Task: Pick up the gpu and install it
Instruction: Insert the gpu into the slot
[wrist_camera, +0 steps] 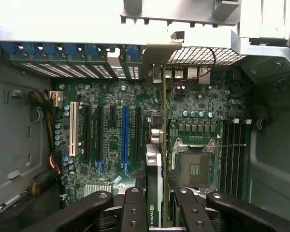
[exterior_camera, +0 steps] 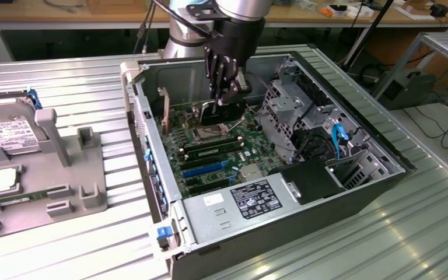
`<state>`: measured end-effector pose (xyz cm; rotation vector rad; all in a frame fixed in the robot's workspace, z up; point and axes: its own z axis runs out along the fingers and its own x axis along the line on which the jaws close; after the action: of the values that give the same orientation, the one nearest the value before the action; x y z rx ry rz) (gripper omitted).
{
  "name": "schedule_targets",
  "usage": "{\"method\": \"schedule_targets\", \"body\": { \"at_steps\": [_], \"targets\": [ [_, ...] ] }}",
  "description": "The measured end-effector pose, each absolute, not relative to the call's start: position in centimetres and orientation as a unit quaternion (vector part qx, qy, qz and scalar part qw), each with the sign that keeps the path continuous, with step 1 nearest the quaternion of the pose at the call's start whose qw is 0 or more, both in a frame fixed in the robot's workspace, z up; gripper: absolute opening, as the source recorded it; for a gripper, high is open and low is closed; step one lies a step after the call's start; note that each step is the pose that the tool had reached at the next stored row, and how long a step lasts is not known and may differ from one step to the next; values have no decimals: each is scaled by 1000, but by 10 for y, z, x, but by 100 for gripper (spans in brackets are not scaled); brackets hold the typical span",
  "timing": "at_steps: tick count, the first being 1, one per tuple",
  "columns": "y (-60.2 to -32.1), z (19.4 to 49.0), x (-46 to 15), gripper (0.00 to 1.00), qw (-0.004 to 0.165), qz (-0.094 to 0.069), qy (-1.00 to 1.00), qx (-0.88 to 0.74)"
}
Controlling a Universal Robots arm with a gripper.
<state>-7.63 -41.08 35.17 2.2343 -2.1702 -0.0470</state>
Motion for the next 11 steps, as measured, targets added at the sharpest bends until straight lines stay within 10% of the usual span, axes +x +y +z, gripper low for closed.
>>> {"method": "schedule_targets", "body": {
  "at_steps": [11],
  "targets": [
    [-415,346,-76,27,14,-15,-710,704]
  ]
}}
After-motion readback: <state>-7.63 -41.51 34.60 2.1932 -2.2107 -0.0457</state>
